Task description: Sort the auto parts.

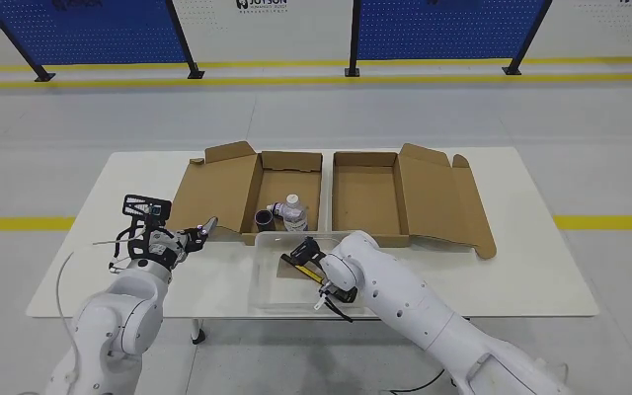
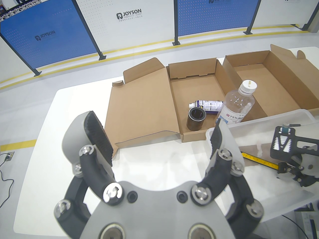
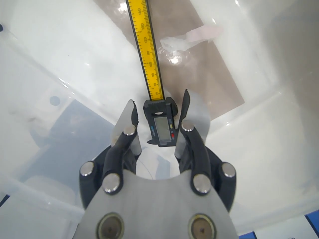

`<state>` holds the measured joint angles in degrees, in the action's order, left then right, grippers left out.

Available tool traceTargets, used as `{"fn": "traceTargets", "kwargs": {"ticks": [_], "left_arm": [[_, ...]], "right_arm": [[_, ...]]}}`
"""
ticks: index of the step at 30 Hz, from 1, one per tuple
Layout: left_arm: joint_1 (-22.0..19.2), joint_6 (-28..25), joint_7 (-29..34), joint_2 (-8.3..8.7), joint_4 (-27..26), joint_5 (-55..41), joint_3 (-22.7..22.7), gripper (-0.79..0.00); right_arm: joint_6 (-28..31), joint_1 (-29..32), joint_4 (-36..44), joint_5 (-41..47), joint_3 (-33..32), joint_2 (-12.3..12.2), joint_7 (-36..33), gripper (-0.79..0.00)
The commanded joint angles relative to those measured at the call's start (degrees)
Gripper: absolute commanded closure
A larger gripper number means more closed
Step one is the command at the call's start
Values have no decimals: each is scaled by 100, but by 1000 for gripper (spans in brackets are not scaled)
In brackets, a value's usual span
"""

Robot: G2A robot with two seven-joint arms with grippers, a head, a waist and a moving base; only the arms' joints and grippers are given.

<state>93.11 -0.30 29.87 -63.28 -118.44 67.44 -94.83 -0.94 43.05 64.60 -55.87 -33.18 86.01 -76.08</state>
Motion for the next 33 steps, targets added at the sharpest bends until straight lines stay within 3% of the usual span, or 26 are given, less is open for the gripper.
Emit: {"fn": "traceTargets", "kwargs": {"ticks": [1,11,21,31,32,33], "left_arm": [[0,0,0,0,0,0,0,-785],[0,0,0,0,0,0,0,-785],[0,0,0,0,0,0,0,-785],[0,0,0,0,0,0,0,-785],[0,0,0,0,0,0,0,-785],[0,0,0,0,0,0,0,-785]], "right_arm": [[-2,-13,-47,3,8,17,-18,-379],[-80,-41,-154,-131,37,85,-99,-413],[-72,-13,-232,-235,57,140,-172,-379],[-27,-37,-382,-260,37,206,-135,-154],[-28,-43,-379,-265,24,208,-135,-55],[-28,-47,-366,-277,13,210,-136,-6]]}}
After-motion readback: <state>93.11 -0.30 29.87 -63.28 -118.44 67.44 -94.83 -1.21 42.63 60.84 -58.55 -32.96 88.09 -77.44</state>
